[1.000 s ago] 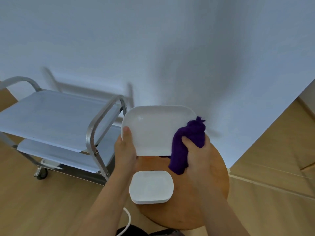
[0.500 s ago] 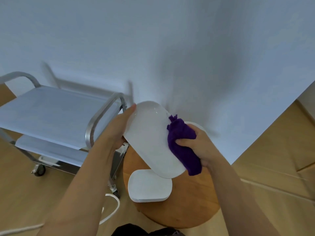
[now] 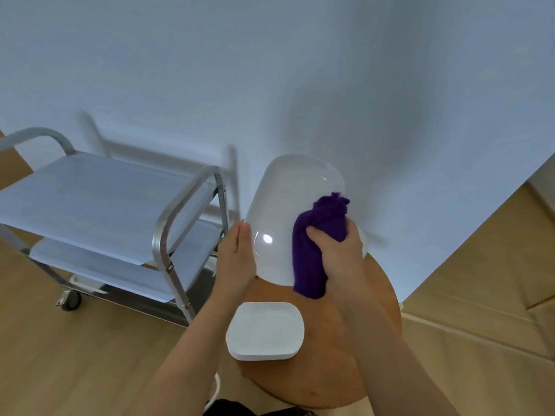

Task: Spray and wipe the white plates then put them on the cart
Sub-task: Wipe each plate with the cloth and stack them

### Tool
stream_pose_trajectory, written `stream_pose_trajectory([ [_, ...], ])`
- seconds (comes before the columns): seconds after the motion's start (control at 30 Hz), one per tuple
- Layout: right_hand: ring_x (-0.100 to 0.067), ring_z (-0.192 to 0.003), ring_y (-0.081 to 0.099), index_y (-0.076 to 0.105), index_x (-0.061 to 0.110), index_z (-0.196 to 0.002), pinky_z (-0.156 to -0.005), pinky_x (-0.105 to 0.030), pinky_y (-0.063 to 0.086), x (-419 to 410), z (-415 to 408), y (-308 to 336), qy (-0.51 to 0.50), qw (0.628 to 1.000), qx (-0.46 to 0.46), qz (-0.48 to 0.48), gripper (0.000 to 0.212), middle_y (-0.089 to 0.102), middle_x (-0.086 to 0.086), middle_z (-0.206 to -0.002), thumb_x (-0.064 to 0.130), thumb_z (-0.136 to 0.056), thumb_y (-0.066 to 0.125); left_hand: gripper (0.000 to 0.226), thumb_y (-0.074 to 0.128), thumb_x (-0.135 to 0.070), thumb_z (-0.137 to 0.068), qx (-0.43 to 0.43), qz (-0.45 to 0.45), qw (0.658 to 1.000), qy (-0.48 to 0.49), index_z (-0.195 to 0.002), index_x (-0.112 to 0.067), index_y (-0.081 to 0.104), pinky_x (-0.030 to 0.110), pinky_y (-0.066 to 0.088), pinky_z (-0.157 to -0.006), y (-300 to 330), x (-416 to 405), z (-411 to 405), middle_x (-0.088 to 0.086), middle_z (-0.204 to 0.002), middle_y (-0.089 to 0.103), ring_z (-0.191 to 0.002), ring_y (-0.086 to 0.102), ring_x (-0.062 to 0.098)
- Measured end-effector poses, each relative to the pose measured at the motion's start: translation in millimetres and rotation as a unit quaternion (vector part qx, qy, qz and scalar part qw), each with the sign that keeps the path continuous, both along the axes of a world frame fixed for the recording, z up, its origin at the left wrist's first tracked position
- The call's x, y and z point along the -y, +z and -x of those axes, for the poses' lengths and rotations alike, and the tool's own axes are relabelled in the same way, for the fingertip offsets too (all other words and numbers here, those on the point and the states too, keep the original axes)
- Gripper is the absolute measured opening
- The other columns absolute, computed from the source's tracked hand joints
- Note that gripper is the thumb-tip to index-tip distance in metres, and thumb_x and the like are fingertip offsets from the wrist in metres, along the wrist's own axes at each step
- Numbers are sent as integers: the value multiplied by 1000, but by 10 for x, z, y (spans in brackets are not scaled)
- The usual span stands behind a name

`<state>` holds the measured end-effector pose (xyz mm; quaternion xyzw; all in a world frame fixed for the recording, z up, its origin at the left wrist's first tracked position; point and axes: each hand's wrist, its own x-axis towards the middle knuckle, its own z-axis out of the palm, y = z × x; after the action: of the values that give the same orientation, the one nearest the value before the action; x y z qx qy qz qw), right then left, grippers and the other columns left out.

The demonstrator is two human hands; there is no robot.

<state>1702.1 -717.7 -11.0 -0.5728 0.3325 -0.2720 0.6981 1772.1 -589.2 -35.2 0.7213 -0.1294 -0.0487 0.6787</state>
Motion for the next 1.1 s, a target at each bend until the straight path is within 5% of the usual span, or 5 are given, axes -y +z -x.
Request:
stream_pose_trajectory([
  [0.2,2,-92,57,47,33,-122,-75,-19,50,444,-12,180,-29,983,-9,179,51,59,18,-106,14,-80,70,31,36,-33,-102,31,-60,990,-122,-90,-24,64,18,44,-61,51,-255,-126,-11,-69,61,-64,54,3],
  [0.27,7,-96,51,37,31,-136,-79,-14,42,409,-52,178,-30,931,-61,359,58,53,15,-119,17,-86,63,33,36,-31,-102,30,-45,993,-108,-91,-18,64,16,43,-60,47,-217,-77,-8,-69,60,-63,53,4],
  [0.4,-24,-142,19,25,25,-148,-111,-46,25,262,-224,85,18,806,-205,555,52,22,-6,-155,35,-99,40,37,36,-27,-102,54,-28,995,-77,-85,-6,62,8,36,-50,69,-112,-8,-13,-56,53,-51,45,-3],
  [0.83,-19,-108,62,49,13,-134,-90,-35,50,-748,97,-88,158,786,-69,594,46,66,-3,-117,37,-95,43,37,42,-23,-101,-60,118,991,28,-71,-18,62,24,45,-57,50,-150,-137,0,-64,59,-60,52,11],
  [1.1,-25,-120,55,60,17,-124,-107,-43,31,-280,289,-239,71,714,-136,683,49,64,-2,-123,46,-90,40,39,38,-34,-102,-13,50,998,-36,-77,-13,61,37,46,-63,22,-221,-79,9,-69,57,-66,53,22],
])
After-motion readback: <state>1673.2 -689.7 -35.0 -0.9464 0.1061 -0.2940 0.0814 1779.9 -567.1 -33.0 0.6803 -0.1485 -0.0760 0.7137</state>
